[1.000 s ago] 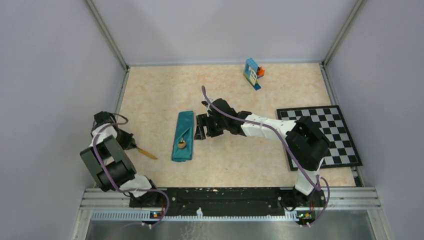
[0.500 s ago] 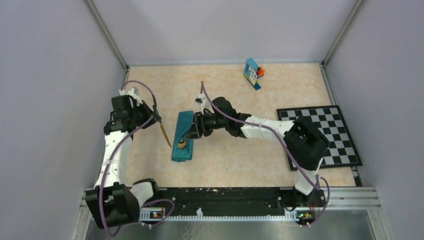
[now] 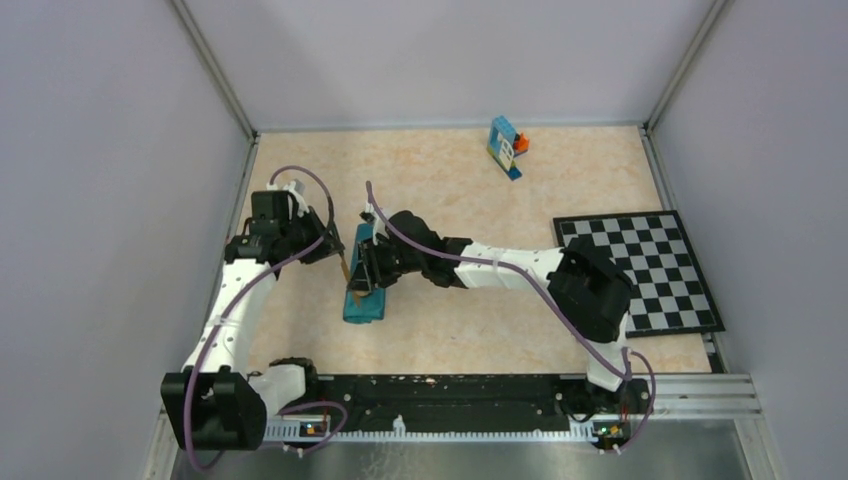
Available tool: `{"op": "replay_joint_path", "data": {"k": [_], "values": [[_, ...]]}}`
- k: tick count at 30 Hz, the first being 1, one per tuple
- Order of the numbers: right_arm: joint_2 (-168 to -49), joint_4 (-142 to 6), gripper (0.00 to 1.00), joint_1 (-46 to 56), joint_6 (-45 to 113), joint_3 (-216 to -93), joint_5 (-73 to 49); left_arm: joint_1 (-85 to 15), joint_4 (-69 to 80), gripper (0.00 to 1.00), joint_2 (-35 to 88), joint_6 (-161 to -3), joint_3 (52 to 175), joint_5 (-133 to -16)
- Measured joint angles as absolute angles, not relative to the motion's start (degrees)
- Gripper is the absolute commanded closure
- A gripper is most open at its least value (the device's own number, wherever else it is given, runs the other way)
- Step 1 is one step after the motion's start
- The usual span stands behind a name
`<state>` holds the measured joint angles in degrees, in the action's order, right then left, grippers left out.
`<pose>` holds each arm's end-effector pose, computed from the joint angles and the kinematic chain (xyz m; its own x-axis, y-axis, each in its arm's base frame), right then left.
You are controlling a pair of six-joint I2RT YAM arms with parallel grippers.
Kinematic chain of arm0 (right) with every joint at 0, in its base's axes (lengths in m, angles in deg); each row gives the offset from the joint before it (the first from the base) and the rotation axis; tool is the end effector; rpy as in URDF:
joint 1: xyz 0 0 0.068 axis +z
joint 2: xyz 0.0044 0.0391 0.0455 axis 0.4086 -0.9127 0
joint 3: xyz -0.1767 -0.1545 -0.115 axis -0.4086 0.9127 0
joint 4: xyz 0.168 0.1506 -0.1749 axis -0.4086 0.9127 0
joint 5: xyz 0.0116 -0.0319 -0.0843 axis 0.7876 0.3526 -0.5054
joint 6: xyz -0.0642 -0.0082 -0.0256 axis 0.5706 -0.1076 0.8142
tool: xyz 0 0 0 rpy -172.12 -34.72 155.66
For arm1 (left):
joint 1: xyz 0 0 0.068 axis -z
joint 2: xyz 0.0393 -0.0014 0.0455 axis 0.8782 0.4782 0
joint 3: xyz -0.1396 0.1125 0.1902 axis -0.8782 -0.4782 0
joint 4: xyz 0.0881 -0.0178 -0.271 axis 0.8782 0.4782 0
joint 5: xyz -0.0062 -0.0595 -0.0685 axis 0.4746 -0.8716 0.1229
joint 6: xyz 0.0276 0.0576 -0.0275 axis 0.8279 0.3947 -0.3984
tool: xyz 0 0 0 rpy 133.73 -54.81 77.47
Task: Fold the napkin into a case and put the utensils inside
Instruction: Pass from the left arm to the right
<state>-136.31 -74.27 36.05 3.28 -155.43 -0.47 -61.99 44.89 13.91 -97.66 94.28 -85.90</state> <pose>0.2213 0.4227 0.1989 -0.7650 -0.1784 -0.6188 -0.6289 0.4141 0.6581 0.2681 -0.0163 0.2557 -0.7553 -0.4346 -0.4907 -0.1405 0.8385 -0.5265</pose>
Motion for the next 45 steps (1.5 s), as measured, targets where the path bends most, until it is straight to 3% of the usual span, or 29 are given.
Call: {"op": "replay_joint_path", "data": {"k": [4,12,16,19,22,23,26,28,30,36,38,45], "values": [[-136.94,-72.61,0.73,36.11,3.63,-155.8,-2.55,-61.81,45.35,1.0,13.91,-97.88,94.28,-85.29],[-138.23,-72.55,0.75,36.11,3.15,-156.18,-2.99,-60.19,45.75,1.0,13.91,-98.03,94.28,-84.44],[-139.37,-72.76,0.97,36.15,2.91,-157.2,-2.66,-59.78,45.75,1.0,13.91,-98.03,94.28,-84.4],[-139.83,-73.33,1.0,36.2,2.58,-157.33,-2.53,-59.76,45.75,1.0,13.91,-98.01,94.28,-84.07],[-139.87,-74.05,1.0,36.2,1.38,-157.18,-2.07,-59.71,45.77,0.56,13.93,-97.97,94.34,-84.0],[-139.87,-75.54,1.0,35.94,0.18,-156.5,-1.61,-59.71,45.72,0.48,13.91,-98.03,94.39,-84.0],[-139.52,-83.17,1.0,34.89,-6.1,-150.78,1.56,-59.65,45.72,0.37,13.62,-98.73,94.43,-84.44],[-139.46,-87.65,1.0,33.62,-10.93,-145.62,4.27,-59.63,45.33,0.36,12.64,-99.67,94.1,-84.37],[-139.46,-90.66,1.0,32.24,-15.23,-140.68,6.74,-59.65,44.63,0.38,11.11,-100.79,93.01,-84.24],[-136.72,-98.1,1.0,31.3,-23.14,-128.42,9.89,-59.78,41.99,0.59,7.94,-103.56,85.41,-85.05],[-135.44,-100.22,1.0,31.39,-25.24,-125.73,10.78,-59.87,39.69,0.7,7.46,-104.65,81.27,-87.06],[-137.25,-111.65,1.0,31.37,-33.48,-124.27,13.99,-58.95,34.53,0.83,11.61,-108.41,70.96,-91.35]]}}
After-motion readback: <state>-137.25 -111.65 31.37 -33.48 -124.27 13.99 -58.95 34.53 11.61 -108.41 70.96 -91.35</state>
